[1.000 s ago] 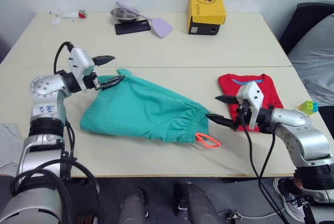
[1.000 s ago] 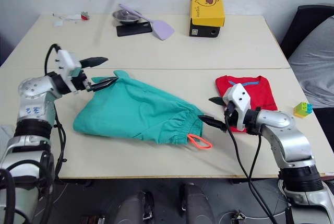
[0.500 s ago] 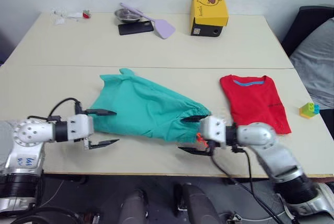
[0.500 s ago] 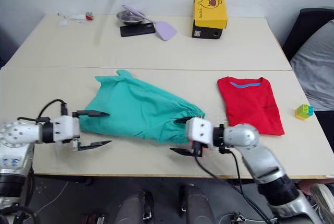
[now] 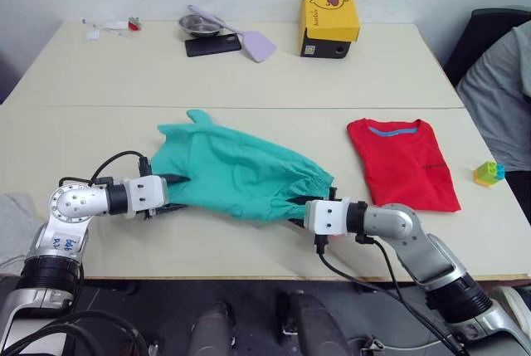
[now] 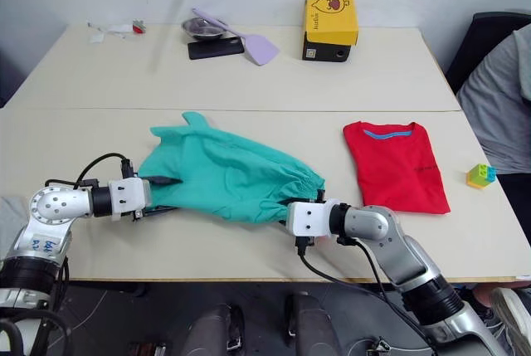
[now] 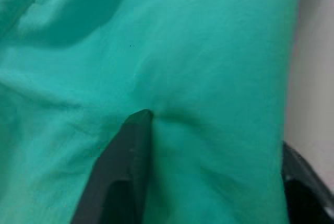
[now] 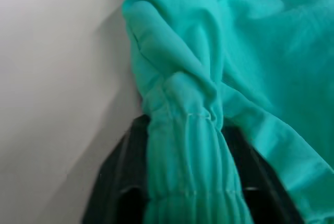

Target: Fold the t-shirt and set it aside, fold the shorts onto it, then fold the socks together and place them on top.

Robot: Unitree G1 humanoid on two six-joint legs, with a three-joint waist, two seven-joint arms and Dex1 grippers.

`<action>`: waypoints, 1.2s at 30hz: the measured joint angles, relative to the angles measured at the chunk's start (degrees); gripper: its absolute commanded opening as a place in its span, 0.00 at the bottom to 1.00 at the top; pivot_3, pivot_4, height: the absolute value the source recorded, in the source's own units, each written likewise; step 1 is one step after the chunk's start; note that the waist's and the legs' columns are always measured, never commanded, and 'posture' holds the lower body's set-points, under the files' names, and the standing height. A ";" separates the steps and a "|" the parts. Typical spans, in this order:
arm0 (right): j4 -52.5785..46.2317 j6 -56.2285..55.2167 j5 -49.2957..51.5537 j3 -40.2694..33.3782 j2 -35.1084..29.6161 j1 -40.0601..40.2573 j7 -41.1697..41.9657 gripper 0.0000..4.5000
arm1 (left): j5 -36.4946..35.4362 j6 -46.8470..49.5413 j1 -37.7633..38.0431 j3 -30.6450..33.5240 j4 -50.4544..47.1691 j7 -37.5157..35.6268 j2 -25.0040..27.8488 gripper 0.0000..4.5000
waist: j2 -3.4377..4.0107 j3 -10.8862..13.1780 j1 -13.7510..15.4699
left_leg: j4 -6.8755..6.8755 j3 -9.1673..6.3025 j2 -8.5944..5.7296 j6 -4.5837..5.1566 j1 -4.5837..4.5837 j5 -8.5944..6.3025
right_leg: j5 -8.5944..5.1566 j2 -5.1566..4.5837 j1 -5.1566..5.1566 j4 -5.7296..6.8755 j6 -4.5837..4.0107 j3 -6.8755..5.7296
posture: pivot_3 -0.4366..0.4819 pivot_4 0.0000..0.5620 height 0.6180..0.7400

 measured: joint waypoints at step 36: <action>-6.89 22.10 42.54 -12.51 -1.36 1.56 14.97 0.47 | -24.75 44.41 7.09 5.31 -32.83 5.81 0.91 0.06 | 0.14 0.04 0.24 | -0.76 -0.28 0.13 -0.09 1.00 -0.13 | -0.05 0.29 1.14 -0.87 -0.12 -0.03 | 0.48 0.27 1.00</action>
